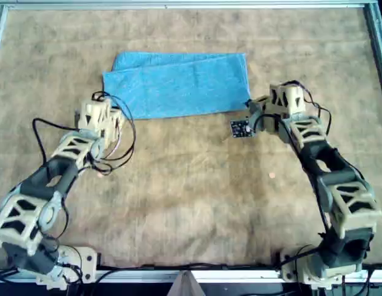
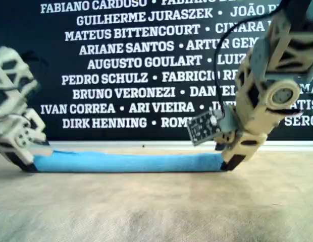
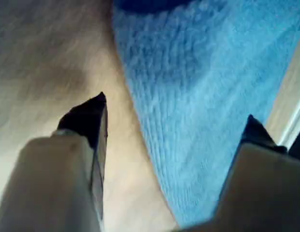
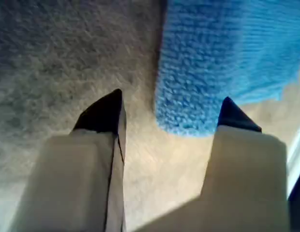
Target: Fold a cloth
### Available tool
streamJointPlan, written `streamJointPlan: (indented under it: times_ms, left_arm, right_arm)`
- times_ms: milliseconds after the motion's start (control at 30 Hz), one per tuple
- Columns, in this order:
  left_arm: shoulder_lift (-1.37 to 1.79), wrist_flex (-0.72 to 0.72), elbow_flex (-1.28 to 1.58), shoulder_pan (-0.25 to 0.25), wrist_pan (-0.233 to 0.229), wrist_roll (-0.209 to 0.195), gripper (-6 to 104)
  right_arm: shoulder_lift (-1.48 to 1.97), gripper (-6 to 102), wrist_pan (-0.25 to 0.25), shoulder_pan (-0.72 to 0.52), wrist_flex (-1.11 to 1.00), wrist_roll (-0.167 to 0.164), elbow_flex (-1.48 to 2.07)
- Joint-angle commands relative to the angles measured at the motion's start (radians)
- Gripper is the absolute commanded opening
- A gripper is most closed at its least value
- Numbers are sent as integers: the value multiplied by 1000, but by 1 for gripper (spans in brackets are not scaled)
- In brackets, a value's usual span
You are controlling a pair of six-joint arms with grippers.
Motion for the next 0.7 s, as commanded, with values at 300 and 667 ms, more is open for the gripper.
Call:
streamJointPlan:
  times_ms: [300, 667]
  left_arm:
    - [-150, -14, -278, -9, -8, 6, 97]
    - [-179, -14, -296, -5, -8, 6, 97]
  right_arm:
    - [-44, 78, -3, 2, 23, -5, -189]
    - [-49, 73, -3, 48, 5, -5, -202]
